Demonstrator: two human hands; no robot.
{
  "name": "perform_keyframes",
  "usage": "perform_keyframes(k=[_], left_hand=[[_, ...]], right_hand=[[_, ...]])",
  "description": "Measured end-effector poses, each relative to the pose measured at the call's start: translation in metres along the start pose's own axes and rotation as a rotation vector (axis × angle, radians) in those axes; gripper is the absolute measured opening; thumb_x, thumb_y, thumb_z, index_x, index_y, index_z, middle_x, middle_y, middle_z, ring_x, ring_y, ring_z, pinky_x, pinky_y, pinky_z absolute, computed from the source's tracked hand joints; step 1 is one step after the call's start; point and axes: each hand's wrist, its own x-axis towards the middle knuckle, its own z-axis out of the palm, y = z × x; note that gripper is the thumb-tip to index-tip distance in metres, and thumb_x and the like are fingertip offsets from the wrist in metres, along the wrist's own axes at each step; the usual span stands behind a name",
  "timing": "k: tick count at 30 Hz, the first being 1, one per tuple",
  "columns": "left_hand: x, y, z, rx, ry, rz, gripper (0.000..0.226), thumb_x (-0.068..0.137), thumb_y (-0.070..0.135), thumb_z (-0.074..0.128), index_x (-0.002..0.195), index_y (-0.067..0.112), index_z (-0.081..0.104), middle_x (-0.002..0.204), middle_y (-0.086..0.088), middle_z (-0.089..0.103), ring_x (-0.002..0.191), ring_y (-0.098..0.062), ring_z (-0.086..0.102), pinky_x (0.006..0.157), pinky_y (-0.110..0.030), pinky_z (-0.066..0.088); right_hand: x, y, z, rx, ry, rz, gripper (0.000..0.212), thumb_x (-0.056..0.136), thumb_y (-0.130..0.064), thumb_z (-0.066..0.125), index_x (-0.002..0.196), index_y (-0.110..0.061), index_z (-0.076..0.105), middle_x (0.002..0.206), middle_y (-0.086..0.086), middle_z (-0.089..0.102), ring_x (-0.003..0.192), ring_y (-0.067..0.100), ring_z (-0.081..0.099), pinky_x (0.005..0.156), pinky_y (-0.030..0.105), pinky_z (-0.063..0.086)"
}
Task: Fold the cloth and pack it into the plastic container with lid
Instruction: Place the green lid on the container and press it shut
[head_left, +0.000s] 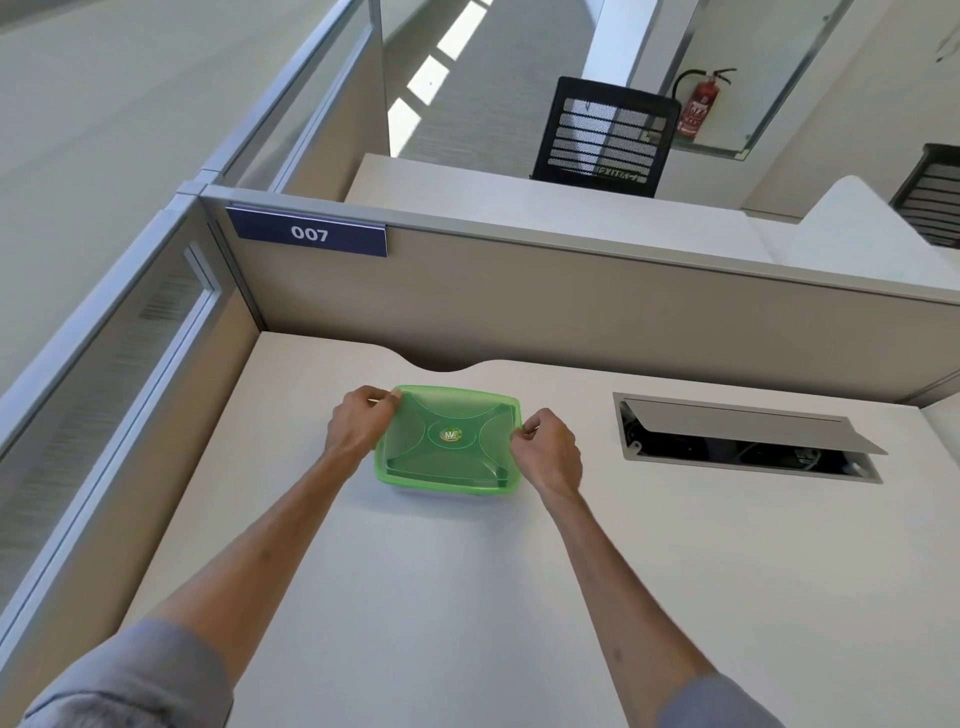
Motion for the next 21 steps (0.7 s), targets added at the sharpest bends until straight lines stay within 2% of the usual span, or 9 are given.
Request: perform_keyframes(k=[5,8,10,12,14,17,21], left_hand=[[0.010,0.001,0.001,-0.028,0.018,0.004,0.055,0.095,0.064,0.060,0.128,0.023,0.076,0.117,-0.011,0.079,0.103,-0.037,0.076,0.083,-0.055,0.070],[0.014,0.000,0.003,-0.055,0.019,0.001,0.055,0.091,0.065,0.058,0.124,0.026,0.077,0.116,-0.010,0.081,0.104,-0.037,0.076,0.085,-0.056,0.069],[0.015,0.002,0.005,-0.073,0.024,0.003,0.050,0.096,0.061,0.061,0.124,0.022,0.077,0.116,-0.010,0.079,0.107,-0.038,0.075,0.087,-0.056,0.068],[0.020,0.003,0.007,-0.084,0.022,-0.017,0.047,0.101,0.056,0.064,0.125,0.018,0.076,0.120,-0.012,0.076,0.109,-0.038,0.072,0.088,-0.056,0.068],[0.025,0.004,0.009,-0.081,0.004,-0.039,0.052,0.101,0.059,0.064,0.128,0.016,0.075,0.120,-0.012,0.074,0.110,-0.037,0.070,0.089,-0.054,0.068],[0.035,0.002,0.011,-0.071,-0.019,-0.040,0.054,0.099,0.065,0.064,0.124,0.018,0.077,0.120,-0.011,0.075,0.111,-0.036,0.070,0.085,-0.048,0.066],[0.044,0.001,0.018,-0.157,-0.014,-0.077,0.041,0.101,0.056,0.067,0.114,0.018,0.074,0.120,-0.011,0.073,0.111,-0.035,0.067,0.077,-0.038,0.053]], right_hand=[[0.011,-0.002,-0.003,-0.011,0.023,-0.039,0.047,0.104,-0.046,0.063,0.142,-0.019,0.057,0.132,0.007,0.067,0.118,0.036,0.068,0.082,0.039,0.043],[0.018,-0.009,0.000,0.028,-0.008,-0.057,0.042,0.107,-0.047,0.057,0.143,-0.025,0.060,0.130,0.005,0.070,0.119,0.034,0.068,0.084,0.039,0.044],[0.026,-0.015,0.003,0.110,-0.015,-0.014,0.032,0.107,-0.048,0.056,0.127,-0.027,0.070,0.120,0.003,0.077,0.108,0.036,0.073,0.087,0.039,0.055],[0.036,-0.017,0.005,0.189,-0.007,0.061,0.028,0.104,-0.049,0.060,0.108,-0.025,0.075,0.109,0.004,0.079,0.097,0.038,0.074,0.089,0.048,0.064],[0.045,-0.018,0.005,0.265,-0.016,0.138,0.025,0.100,-0.047,0.068,0.096,-0.024,0.076,0.096,0.004,0.075,0.090,0.036,0.073,0.089,0.053,0.066],[0.057,-0.016,0.009,0.414,-0.050,0.226,0.028,0.096,-0.040,0.077,0.085,-0.015,0.074,0.085,0.000,0.070,0.075,0.024,0.065,0.087,0.055,0.067],[0.069,-0.013,0.014,0.540,-0.055,0.276,0.037,0.093,-0.033,0.084,0.066,-0.015,0.065,0.081,0.005,0.071,0.079,0.031,0.065,0.086,0.052,0.068]])
